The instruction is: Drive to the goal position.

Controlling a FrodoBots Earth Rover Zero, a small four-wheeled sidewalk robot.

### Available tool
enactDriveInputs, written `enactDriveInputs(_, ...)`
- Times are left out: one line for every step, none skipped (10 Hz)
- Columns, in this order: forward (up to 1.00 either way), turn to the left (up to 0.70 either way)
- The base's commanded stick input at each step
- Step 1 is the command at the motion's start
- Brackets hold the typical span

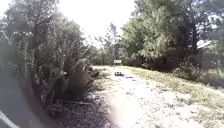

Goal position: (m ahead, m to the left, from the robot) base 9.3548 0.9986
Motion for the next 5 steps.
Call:
enactDriveInputs(0.00, 0.00)
enactDriveInputs(0.00, 0.00)
enactDriveInputs(0.00, 0.00)
enactDriveInputs(0.00, 0.00)
enactDriveInputs(0.19, 0.00)
